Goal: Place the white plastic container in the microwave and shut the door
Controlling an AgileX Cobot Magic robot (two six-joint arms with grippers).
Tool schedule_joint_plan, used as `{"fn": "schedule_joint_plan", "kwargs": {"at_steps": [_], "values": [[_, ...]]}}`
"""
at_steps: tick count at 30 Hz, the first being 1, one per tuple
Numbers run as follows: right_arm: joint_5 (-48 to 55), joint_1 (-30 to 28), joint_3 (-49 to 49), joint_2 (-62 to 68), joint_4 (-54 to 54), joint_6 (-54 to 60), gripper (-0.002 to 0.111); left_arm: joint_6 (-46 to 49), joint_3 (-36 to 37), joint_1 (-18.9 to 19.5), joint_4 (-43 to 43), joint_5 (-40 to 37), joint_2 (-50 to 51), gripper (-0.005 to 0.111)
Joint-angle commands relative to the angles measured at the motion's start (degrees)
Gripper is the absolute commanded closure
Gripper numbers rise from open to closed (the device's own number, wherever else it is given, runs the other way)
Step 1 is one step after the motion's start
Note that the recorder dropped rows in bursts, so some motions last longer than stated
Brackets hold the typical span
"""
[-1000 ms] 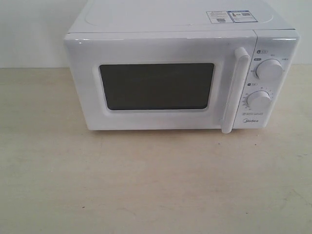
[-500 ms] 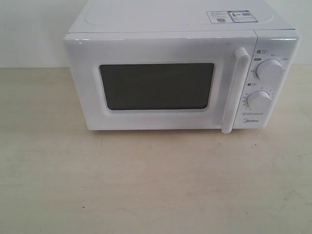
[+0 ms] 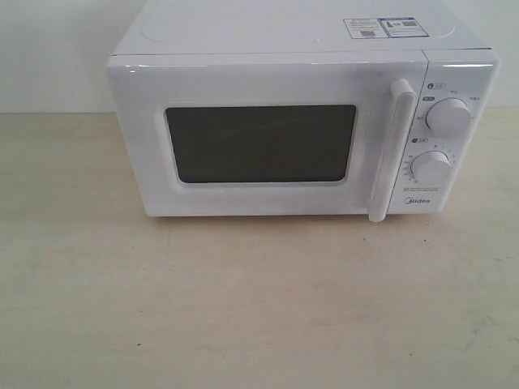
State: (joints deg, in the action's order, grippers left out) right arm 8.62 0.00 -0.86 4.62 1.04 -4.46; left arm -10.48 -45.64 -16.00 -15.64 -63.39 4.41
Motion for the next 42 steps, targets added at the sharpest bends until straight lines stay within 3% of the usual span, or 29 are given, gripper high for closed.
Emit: {"fn": "schedule_joint_plan", "kwargs": {"at_steps": [1, 18, 42], "values": [[0.7, -0.2, 0.9, -2.7, -3.7, 5.2, 0.108, 0.0, 0.2, 0.2, -0.3, 0.3, 0.0, 0.102], [11.3, -0.2, 0.9, -4.6, -3.7, 5.1, 0.108, 0.0, 0.2, 0.2, -0.3, 0.3, 0.0, 0.102], [11.3, -0.2, 0.9, -4.6, -3.7, 4.8, 0.108, 0.0, 0.2, 0.2, -0.3, 0.3, 0.0, 0.102]]}}
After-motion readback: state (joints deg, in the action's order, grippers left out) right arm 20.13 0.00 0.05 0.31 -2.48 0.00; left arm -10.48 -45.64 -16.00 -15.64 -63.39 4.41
